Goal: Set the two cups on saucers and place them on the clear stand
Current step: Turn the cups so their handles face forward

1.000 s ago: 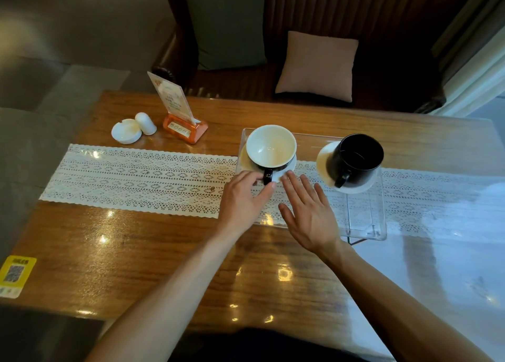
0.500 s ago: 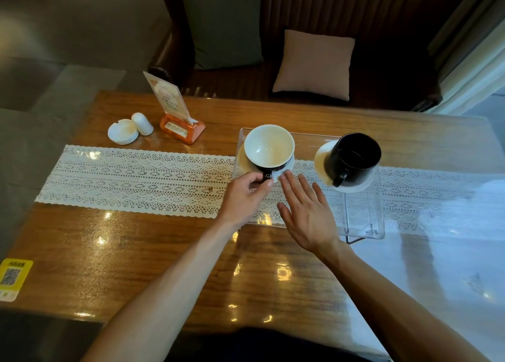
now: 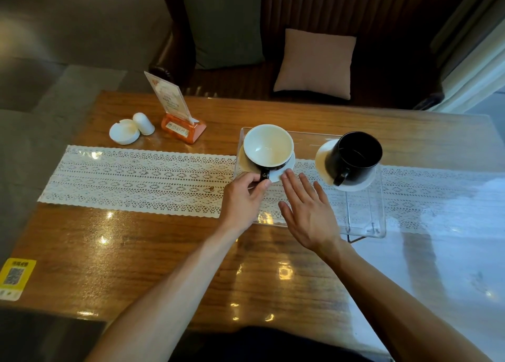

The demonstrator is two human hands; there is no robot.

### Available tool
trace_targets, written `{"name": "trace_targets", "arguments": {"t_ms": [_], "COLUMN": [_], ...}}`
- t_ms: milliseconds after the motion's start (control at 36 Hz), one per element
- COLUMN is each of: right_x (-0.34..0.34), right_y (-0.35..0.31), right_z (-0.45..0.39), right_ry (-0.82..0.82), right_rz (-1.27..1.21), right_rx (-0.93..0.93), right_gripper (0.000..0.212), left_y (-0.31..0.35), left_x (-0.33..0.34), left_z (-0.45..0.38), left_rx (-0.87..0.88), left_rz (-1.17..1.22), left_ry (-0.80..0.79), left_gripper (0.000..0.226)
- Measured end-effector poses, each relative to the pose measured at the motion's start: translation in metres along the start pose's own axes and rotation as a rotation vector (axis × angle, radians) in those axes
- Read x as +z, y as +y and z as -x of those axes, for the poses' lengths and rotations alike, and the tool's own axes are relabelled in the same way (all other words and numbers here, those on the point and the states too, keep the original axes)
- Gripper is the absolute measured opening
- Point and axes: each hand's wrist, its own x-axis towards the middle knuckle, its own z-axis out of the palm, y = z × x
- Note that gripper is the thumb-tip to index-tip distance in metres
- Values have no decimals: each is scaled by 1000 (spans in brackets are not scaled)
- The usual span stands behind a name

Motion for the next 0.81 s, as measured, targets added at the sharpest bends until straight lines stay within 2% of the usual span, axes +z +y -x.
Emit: {"name": "trace_targets", "arguments": {"t_ms": [417,806], "right_x": [2,2], "right_y": [0,0], "right_z": [-1,-1], "right_ry": [7,10], "right_rz": [3,4], "right_rx": [5,6], "right_gripper": [59,59], "left_y": [-1,-1], "left_x": [5,3], "left_z": [1,3], "left_rx": [-36,-10], "left_rz": [59,1], "left_ry": [-2,36], "left_gripper": [16,20]}}
